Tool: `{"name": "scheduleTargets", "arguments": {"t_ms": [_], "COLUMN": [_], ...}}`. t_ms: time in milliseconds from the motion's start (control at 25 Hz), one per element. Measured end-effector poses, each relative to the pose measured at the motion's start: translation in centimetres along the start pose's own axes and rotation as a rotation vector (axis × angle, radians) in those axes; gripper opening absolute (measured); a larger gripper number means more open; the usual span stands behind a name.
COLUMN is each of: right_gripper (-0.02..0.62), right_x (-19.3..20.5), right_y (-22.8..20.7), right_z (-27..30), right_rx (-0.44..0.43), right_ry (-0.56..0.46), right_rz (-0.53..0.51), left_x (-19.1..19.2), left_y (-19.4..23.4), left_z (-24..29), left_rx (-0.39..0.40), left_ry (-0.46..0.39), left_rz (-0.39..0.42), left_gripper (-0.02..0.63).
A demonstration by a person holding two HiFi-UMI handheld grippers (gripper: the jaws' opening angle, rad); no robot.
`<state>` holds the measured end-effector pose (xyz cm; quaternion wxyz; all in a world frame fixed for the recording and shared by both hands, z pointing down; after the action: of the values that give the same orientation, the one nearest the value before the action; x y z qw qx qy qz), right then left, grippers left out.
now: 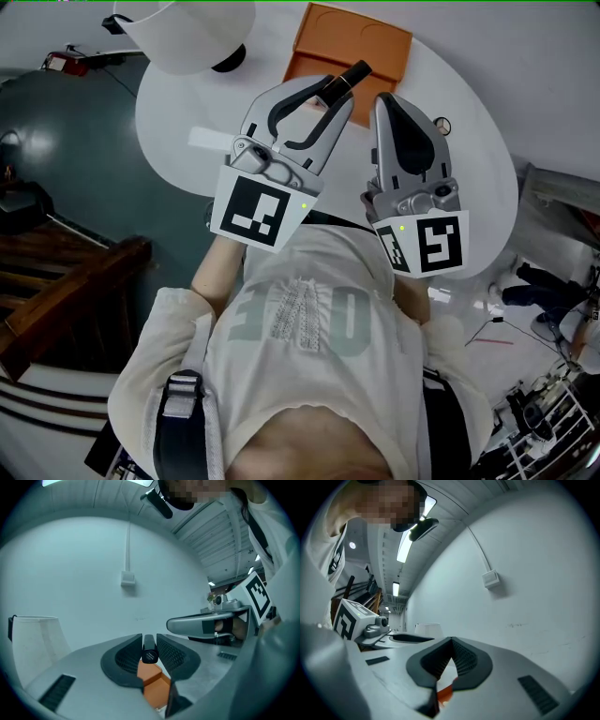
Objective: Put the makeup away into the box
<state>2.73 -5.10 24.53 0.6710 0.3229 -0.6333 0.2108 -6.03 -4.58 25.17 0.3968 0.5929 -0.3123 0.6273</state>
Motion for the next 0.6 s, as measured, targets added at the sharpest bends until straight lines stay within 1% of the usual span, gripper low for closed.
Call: {"name": "scheduleTargets", "arguments": {"t_ms": [80,160,320,440,600], "right_gripper": [0.005,0.005,0.005,0.005,0.005], "right_x": [0.5,1.3,3.6,5.6,7.5], "right_y": [-0.4,-1.1,-3.2,-4.8,-6.5], "right_z": [0.0,-0.2,-0.6,-1.2,-1.7], "right_rx": [0.013,0.031,0.075,0.114,0.164], "right_ry": [0.013,0.032,0.082,0.126,0.18], "right_rz": [0.008,0.019,0.041,0.072,0.099], "left_x": [1.4,3.5,9.1,13.2,17.4], "left_y": [0.1,0.1,0.0,-0.1,-0.1], "left_z": [1.1,2.7,6.9,10.0,13.1], "left_rx": [0.001,0.007,0.015,0.018,0.037], "left_ry": [0.057,0.132,0.3,0.425,0.554], "left_rz": [-0.017,-0.039,-0.082,-0.086,-0.096], "left_gripper": [0.101,0.101,0.101,0.101,0.101]}}
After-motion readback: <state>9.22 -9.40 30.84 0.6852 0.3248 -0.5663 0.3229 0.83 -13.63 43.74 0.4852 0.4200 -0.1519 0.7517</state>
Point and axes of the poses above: the fingertips, and each gripper's own axes: z forward along the fingers, y to its left, x out of its underside, the point moved 4 cm from there along -z, backward along the fingers, and after that the axes turned 13 degrees about -z, right-handed, at the moved point
